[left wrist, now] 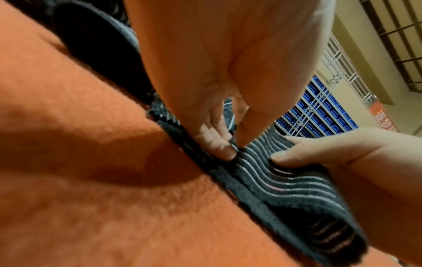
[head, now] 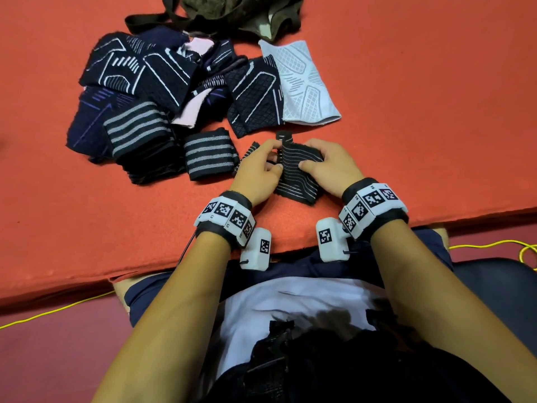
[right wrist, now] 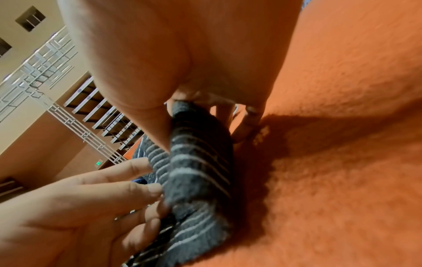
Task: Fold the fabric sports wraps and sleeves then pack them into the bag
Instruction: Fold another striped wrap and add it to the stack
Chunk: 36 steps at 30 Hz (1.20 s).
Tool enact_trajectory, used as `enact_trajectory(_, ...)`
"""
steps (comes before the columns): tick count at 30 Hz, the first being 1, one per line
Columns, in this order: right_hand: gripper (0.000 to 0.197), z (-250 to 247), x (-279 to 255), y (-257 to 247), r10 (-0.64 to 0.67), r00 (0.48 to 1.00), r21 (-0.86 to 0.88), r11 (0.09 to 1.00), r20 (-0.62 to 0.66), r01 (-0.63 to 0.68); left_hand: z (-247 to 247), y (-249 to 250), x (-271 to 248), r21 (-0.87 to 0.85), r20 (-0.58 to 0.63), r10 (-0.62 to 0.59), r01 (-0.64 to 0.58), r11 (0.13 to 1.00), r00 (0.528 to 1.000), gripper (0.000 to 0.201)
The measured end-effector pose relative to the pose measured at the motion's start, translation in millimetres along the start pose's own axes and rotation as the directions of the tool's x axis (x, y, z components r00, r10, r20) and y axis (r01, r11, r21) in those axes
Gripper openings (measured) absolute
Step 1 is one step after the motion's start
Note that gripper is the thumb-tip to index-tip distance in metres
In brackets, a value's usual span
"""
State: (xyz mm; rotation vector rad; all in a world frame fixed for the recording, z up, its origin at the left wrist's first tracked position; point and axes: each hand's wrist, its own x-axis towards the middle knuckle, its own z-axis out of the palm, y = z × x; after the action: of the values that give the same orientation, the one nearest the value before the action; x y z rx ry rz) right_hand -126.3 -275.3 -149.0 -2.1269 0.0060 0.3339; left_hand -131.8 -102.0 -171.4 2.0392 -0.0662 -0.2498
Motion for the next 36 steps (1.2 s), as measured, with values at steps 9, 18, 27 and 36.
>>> enact_trajectory(9,0.013,-4.8,2.1,6.2,0.022,0.998,-0.274,0.961,-0.063,-0.038,-22.9,-3.8,-3.9,0.133,-0.219,0.028,0.002,0.991,0.975,0.015)
enact_trajectory(18,0.020,-9.6,12.3,-3.2,0.005,0.965,-0.342,0.935,-0.261,-0.097,-15.2,-3.6,-7.0,0.152,-0.105,-0.023,0.039,0.988,0.994,0.054)
enact_trajectory(27,0.031,-0.6,12.0,-3.7,0.121,0.974,-0.406,0.894,-0.191,-0.190,-17.3,-3.0,-0.6,0.301,-0.151,0.003,0.044,0.953,0.988,0.037)
enact_trajectory(36,0.036,25.8,6.1,-18.5,0.075,0.989,-0.328,0.938,-0.129,-0.114,-14.9,-7.4,-0.6,0.368,-0.144,0.036,0.020,0.930,0.989,0.044)
